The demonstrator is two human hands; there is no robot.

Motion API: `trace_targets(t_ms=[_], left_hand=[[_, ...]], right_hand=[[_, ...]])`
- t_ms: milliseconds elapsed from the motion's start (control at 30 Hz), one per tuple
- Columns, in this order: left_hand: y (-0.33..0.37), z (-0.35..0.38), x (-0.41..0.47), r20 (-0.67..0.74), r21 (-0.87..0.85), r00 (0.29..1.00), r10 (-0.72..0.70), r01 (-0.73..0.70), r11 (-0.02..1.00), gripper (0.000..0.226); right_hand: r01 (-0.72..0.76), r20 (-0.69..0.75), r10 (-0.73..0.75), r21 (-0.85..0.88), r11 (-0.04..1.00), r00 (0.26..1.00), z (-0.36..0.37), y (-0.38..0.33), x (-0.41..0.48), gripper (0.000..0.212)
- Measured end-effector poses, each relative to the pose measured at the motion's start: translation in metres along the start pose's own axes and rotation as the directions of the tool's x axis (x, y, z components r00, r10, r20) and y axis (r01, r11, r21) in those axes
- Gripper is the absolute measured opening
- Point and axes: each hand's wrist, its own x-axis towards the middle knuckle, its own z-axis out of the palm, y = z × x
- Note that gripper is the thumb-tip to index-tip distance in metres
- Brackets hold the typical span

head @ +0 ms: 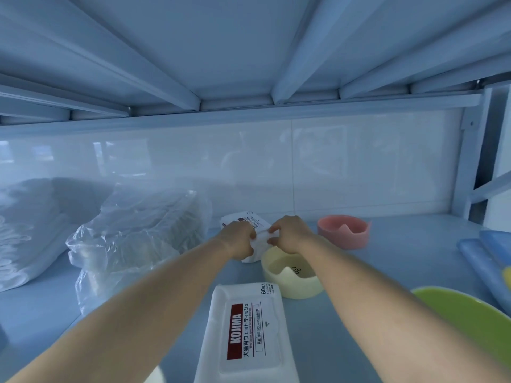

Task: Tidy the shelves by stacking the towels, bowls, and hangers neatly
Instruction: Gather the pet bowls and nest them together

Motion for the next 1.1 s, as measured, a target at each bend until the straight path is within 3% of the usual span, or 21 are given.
trace_targets(t_ms=[167, 333, 467, 633, 733, 833, 1033, 1100], left_hand=[[-0.017, 0.003, -0.007, -0.026, 0.131, 1.000, -0.017, 0.021, 0.991, 0.042], [-0.017, 0.005, -0.016, -0.042, 0.133, 0.999, -0.004, 0.009, 0.991, 0.050], [0.002, -0.001, -0.015, -0.199, 0.013, 0.979, 0.052, -0.051, 0.999, 0.040], [0.026, -0.005, -0.012, -0.183, -0.108, 0.976, 0.114, -0.135, 0.985, 0.033], [0.036, 0.000, -0.014, -0.151, -0.156, 0.976, 0.156, -0.179, 0.971, 0.030], [0.042, 0.002, -0.020, -0.147, -0.179, 0.973, 0.178, -0.203, 0.963, 0.026], [0.050, -0.005, -0.031, -0.175, -0.300, 0.973, 0.153, -0.201, 0.933, 0.018], [0.055, -0.008, -0.036, -0.146, -0.339, 0.970, 0.192, -0.232, 0.912, 0.015]], right_hand=[[0.036, 0.025, -0.038, 0.069, 0.997, 0.999, -0.004, -0.001, -0.002, 0.027], [0.021, -0.009, -0.021, 0.006, 1.000, 1.000, -0.030, 0.012, -0.001, 0.025], [-0.066, -0.036, 0.063, -0.093, 0.993, 0.997, -0.052, 0.046, -0.009, 0.027], [-0.234, 0.029, 0.251, -0.273, 0.933, 0.968, -0.062, 0.090, -0.031, 0.037], [-0.275, 0.061, 0.300, -0.255, 0.927, 0.952, -0.060, 0.103, -0.039, 0.048], [-0.228, 0.041, 0.251, -0.300, 0.926, 0.967, -0.064, 0.105, -0.044, 0.045], [-0.077, 0.123, 0.132, -0.373, 0.924, 0.984, -0.074, 0.092, -0.061, 0.012], [-0.042, 0.164, 0.114, -0.389, 0.920, 0.980, -0.077, 0.088, -0.070, 0.026]])
